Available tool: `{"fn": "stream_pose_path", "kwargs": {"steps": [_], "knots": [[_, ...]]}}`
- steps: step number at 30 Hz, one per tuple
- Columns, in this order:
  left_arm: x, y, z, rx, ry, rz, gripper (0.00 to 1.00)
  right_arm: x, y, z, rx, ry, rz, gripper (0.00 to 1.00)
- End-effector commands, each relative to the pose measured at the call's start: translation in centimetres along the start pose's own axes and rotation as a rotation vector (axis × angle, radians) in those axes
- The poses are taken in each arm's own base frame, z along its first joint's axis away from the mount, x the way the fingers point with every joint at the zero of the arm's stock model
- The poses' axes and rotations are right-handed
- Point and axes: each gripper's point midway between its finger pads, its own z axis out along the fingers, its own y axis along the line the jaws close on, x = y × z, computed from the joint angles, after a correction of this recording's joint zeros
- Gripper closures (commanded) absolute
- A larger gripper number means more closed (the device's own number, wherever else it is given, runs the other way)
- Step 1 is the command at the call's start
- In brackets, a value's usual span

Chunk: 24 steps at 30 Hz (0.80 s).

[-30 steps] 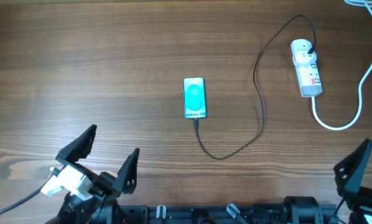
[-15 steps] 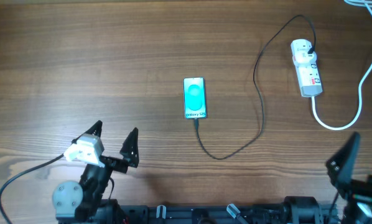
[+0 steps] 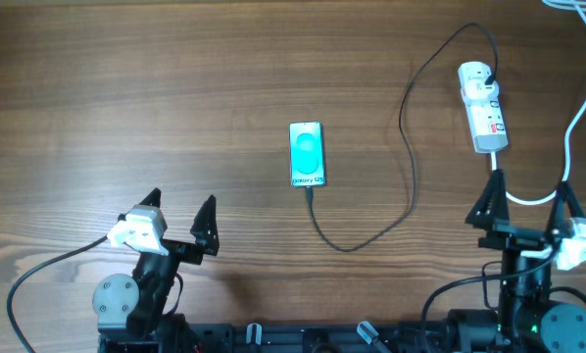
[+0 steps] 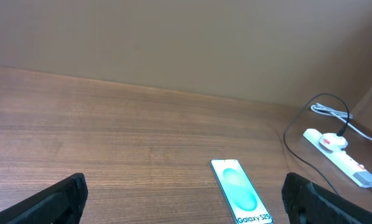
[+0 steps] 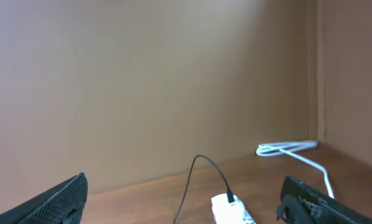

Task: Plug charger to phone and switch on socket
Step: 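Move the right gripper up to the white power strip switch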

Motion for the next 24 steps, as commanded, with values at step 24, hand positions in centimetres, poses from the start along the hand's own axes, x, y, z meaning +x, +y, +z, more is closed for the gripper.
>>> {"fn": "stream_pose_path", "kwargs": {"steps": [24], "knots": [[6.5,1.6,-0.8,-0.072,0.254,-0.046,0.0,20.2,-9.8,14.3,0.482,0.76,0.205,0.0]]}}
